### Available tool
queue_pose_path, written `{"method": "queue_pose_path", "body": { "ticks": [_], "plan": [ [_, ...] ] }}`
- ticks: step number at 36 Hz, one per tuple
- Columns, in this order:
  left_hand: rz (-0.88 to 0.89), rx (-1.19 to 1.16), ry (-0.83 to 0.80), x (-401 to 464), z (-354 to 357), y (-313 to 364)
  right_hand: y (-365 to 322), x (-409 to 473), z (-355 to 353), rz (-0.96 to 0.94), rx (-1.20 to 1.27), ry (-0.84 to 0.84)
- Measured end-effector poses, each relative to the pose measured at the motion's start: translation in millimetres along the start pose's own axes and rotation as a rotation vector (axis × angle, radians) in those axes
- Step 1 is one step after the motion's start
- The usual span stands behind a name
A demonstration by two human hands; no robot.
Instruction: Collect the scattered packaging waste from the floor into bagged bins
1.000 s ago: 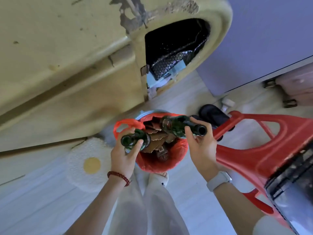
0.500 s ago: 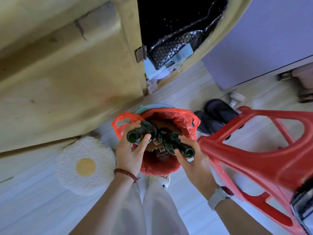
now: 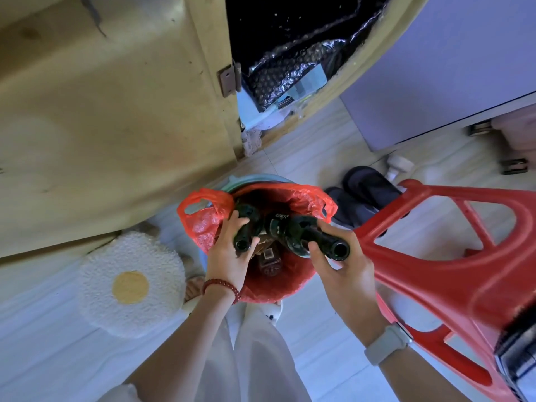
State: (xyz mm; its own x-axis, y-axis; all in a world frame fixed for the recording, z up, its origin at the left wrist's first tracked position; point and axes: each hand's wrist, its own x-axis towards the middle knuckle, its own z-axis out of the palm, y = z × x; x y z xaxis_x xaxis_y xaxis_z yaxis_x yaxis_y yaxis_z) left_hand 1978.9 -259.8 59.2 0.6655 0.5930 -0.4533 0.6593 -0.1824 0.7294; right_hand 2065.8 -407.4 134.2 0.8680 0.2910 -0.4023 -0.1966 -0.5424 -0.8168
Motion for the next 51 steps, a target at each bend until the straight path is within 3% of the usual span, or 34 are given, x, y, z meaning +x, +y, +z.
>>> {"method": "queue_pose_path", "body": {
  "ticks": [9,21,27,30,34,40,44,51],
  "plan": [
    [0.094,0.362,-0.159,-23.9,-4.7,-30.8,22.6,6.3,27.5,0.052,-0.011,-0.040],
    [0.279,0.750,-0.306,-35.4,13.6,-60.6,100.9,-11.2,38.6,-0.189,-0.750,-0.389],
    [0.193,0.764,-0.424,-47.7,27.1,-59.7,100.9,-9.4,32.6,-0.211,-0.816,-0.503],
    [0.147,0.849,-0.558,-50.4,21.7,-58.6,96.1,-4.9,24.1,-0.082,-0.857,-0.702],
    [0.065,0.862,-0.612,-47.0,3.6,-38.2,73.9,6.5,24.7,0.040,-0.952,-0.795],
    [0.073,0.758,-0.466,-42.6,-41.4,19.3,2.3,10.6,29.3,0.067,-0.890,-0.684],
    [0.207,0.628,-0.296,-47.4,-89.6,74.5,-65.9,0.1,28.7,0.078,-0.761,-0.588],
    [0.478,0.438,0.110,-63.7,-198.1,163.7,-211.9,-15.7,19.5,-0.126,-0.573,-0.468]
  ]
}}
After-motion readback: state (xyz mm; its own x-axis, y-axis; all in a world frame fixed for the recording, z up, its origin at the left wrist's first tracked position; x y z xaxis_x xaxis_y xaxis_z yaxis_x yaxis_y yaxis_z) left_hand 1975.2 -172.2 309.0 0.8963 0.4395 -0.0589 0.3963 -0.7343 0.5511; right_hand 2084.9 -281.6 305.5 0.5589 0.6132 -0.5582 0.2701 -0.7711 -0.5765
